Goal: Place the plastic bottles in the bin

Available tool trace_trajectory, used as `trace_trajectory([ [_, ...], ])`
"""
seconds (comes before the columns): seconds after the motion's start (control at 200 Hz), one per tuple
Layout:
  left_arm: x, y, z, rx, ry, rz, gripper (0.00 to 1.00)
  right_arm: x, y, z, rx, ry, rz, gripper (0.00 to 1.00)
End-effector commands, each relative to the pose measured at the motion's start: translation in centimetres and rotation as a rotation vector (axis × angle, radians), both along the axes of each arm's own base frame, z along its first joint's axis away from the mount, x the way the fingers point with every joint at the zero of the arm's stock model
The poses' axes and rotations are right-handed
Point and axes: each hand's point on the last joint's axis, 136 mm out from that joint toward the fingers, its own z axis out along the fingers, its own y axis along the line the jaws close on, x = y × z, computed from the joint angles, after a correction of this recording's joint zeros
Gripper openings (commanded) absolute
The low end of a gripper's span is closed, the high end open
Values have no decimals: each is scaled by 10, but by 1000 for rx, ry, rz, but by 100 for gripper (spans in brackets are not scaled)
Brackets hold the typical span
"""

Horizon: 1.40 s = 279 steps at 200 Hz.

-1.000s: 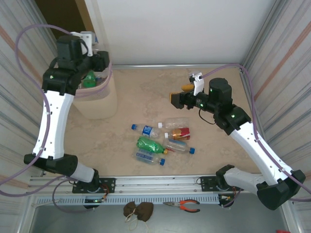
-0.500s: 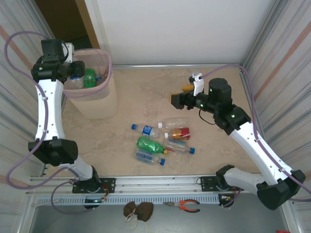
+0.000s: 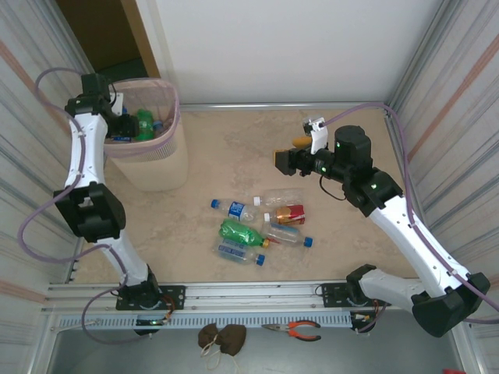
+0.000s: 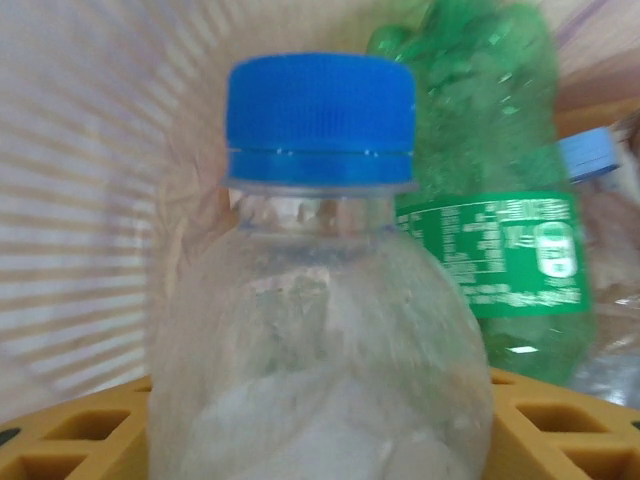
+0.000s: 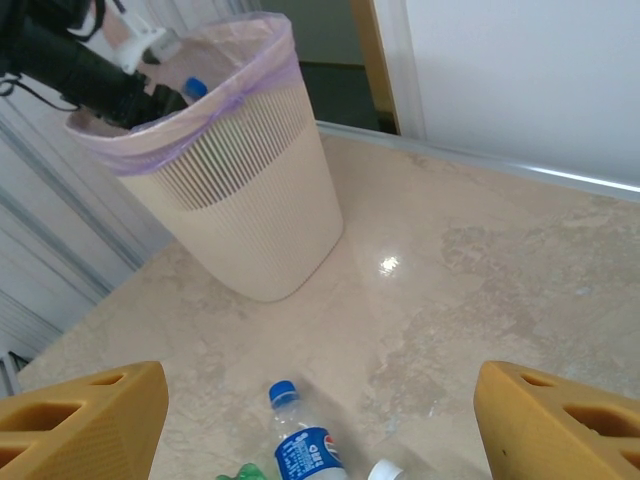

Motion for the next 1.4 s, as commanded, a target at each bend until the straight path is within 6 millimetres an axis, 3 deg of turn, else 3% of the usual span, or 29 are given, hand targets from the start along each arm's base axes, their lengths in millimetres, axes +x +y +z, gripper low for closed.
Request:
trace_trajectory([
  [0.0, -3, 2, -8, -8, 51, -18, 65, 3, -5, -8, -28, 2, -9, 79],
  [0.205, 3, 3, -38, -35, 118, -12, 67, 5, -8, -11, -31, 7, -18, 79],
  [0.366, 5, 0, -47, -66, 129, -6, 72, 6, -11, -11, -29, 6, -27, 79],
  [0.686, 4, -8, 16, -88, -31, -8, 84, 2, -16, -7, -30, 9, -41, 79],
  [1.012, -12, -16, 67, -95, -133, -15, 87, -1, -20, -5, -69, 26, -40, 80],
  [1.393, -33, -31, 108, -135, -220, -42, 87, -6, -29, -35, -367, 17, 94, 78],
])
